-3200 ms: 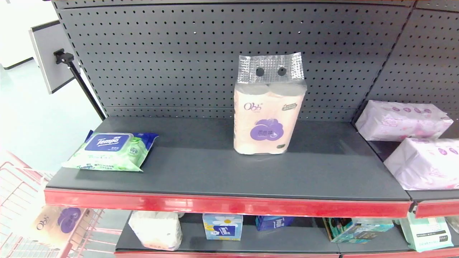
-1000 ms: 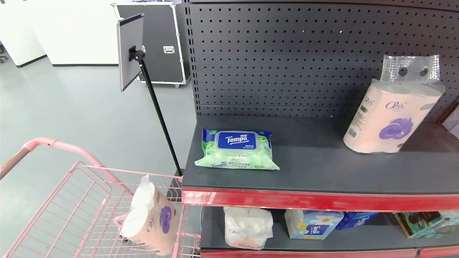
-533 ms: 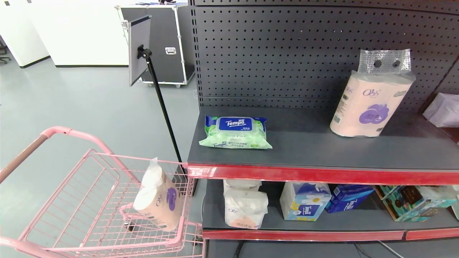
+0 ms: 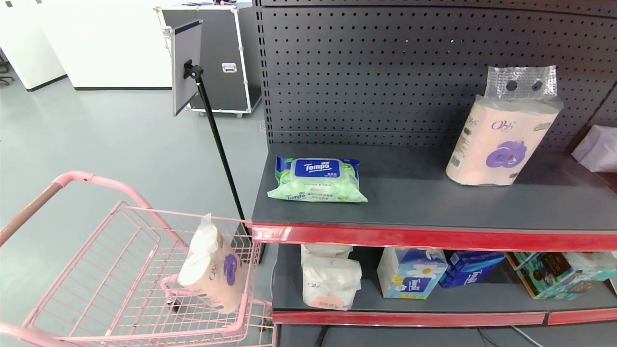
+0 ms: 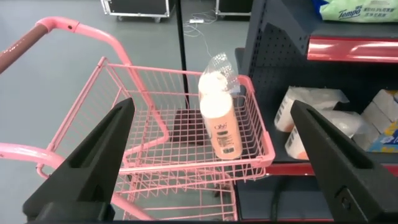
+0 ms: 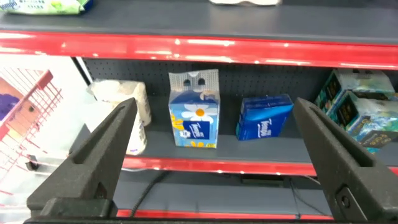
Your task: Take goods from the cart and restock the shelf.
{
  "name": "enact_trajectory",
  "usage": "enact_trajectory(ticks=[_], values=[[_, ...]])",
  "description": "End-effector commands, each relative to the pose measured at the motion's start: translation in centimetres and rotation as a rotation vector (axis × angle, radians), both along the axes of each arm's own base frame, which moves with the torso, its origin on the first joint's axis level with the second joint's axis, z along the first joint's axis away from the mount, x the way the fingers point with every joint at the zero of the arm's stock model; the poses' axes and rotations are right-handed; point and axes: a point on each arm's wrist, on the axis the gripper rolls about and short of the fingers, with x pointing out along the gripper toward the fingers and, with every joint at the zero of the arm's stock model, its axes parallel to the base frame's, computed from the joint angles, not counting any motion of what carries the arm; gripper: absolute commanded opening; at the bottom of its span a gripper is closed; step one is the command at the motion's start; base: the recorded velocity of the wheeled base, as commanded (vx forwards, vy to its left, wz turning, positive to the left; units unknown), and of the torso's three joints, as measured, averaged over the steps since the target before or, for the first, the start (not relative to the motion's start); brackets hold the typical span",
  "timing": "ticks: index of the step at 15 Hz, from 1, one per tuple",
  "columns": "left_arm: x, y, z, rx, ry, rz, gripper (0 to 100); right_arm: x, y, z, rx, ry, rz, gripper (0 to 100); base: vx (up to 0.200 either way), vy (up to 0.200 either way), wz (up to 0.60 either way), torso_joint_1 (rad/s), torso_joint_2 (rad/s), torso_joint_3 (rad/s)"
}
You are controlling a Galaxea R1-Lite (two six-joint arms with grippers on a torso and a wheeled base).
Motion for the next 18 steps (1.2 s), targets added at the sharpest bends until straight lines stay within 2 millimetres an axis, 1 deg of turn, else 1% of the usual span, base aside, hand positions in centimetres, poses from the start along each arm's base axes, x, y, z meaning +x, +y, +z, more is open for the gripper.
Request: enact_trajectory(ticks=[1,6,13,18], values=[[0.0,0.0,0.02,0.0,0.0,-0.002,100,0.0,0.0,-0.01,0.001,0.001,0.0,100,0.0,0.2,0.0,0.002,0.0,0.012],[0.01,0.0,-0.02,0.0,0.001,-0.002,100,0.0,0.0,-0.01,0.0,0.001,0.0,100,0.0,0.2,0.0,0.01,0.0,0.004],[0.01,0.0,-0.02,0.0,0.001,-0.002,100,0.0,0.0,-0.01,0.001,0.001,0.0,100,0.0,0.0,0.0,-0.011,0.02,0.016],[0.0,0.0,0.02,-0.002,0.0,-0.002,100,0.0,0.0,-0.01,0.001,0.001,0.0,100,0.0,0.0,0.0,-0.136,0.35,0.202]])
